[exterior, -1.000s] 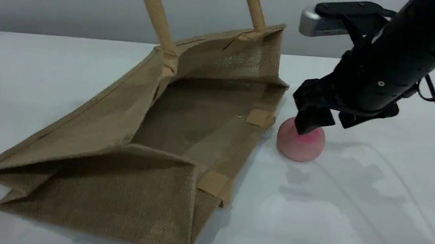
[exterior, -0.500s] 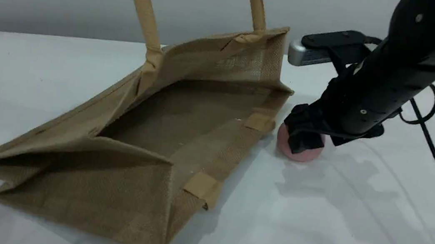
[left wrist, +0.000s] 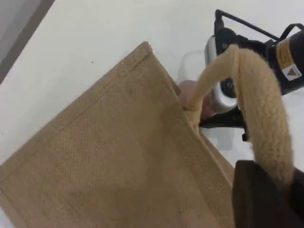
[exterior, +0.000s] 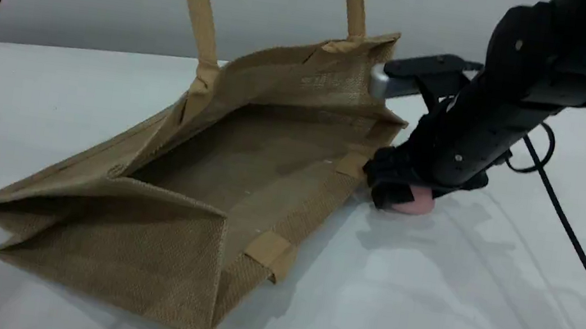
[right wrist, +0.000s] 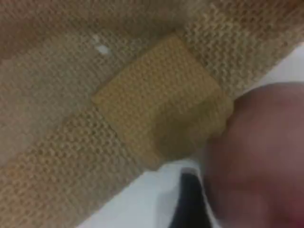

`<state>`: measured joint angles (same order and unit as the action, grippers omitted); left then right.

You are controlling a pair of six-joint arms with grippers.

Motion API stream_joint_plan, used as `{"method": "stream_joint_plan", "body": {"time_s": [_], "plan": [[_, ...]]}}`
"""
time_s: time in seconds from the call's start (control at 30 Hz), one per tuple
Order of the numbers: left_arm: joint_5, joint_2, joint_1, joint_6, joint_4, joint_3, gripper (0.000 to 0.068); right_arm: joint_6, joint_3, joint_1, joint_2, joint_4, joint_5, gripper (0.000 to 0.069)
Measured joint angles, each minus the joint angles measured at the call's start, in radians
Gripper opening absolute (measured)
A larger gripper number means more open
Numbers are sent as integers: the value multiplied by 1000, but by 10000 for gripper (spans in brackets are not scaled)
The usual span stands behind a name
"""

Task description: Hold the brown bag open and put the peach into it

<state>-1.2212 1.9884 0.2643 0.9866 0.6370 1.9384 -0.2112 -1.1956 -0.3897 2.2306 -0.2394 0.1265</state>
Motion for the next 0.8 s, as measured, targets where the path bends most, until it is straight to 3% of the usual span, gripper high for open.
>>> {"method": "stream_joint_plan", "body": {"time_s": [0.2, 0.3, 0.57, 0.8], "plan": [[0, 0, 0, 5, 0, 0, 83, -10, 0, 0, -3, 10, 23, 153], [0, 0, 0, 5, 0, 0, 83, -32, 0, 1, -22, 34, 57, 48], [0, 0, 0, 5, 0, 0, 83, -19, 2, 6, -117, 48, 132, 29], [0, 0, 0, 5, 0, 0, 83, 139, 3, 72, -197, 189, 261, 29]]}}
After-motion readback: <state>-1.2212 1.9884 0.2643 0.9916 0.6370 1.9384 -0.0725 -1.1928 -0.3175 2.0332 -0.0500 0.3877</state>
